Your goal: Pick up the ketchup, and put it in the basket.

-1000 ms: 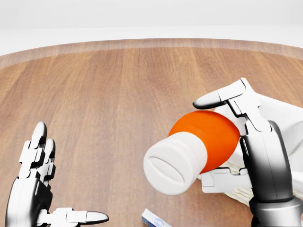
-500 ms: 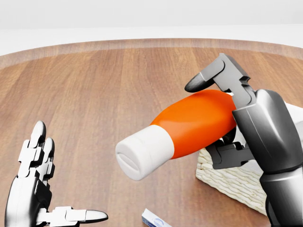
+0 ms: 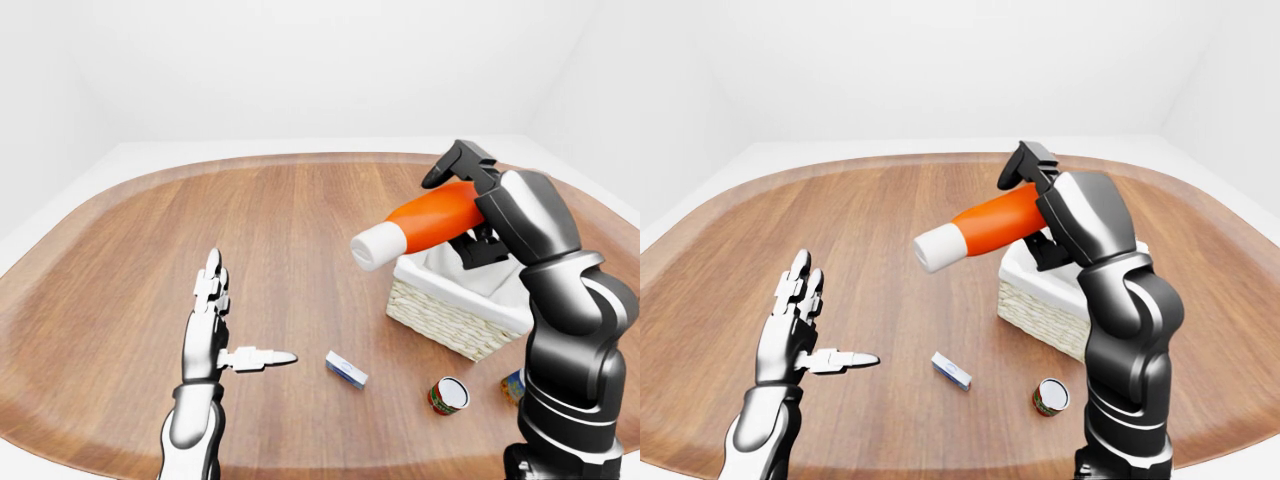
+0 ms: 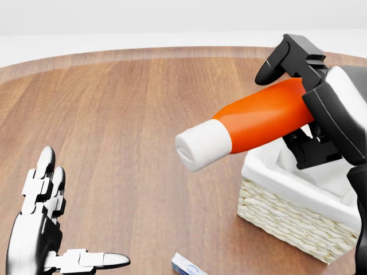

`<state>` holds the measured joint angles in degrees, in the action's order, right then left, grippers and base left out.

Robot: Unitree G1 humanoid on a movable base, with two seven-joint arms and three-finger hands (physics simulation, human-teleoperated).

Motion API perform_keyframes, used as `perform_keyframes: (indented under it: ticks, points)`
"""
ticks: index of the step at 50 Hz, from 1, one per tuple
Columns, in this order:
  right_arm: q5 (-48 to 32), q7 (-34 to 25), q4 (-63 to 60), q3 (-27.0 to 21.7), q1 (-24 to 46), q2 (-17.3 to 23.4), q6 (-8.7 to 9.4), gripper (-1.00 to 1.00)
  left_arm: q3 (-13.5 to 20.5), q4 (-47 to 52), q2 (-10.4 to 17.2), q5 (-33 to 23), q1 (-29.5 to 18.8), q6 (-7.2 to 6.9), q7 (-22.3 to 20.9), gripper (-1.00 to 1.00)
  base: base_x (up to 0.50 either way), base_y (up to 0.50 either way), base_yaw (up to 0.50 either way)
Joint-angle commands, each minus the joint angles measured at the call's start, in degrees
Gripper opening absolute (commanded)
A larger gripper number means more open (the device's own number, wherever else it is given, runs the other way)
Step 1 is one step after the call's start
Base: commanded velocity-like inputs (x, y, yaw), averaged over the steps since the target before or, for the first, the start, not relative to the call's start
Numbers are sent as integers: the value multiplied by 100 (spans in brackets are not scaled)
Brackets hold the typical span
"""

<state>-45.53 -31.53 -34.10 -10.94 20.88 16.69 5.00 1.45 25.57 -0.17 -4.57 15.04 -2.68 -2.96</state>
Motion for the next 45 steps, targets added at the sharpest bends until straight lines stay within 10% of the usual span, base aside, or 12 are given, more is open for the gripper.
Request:
perform_keyframes:
  ticks: [1,45]
  points:
    - [-441,-374,446,-326,575,587,0,-100,1,-61,-3,-9,-20,29,14,100,0,0,0]
    - [-572,284,2938,-735,1020,1716,0,-100,-1,-40,0,-4,-10,12,13,100,0,0,0]
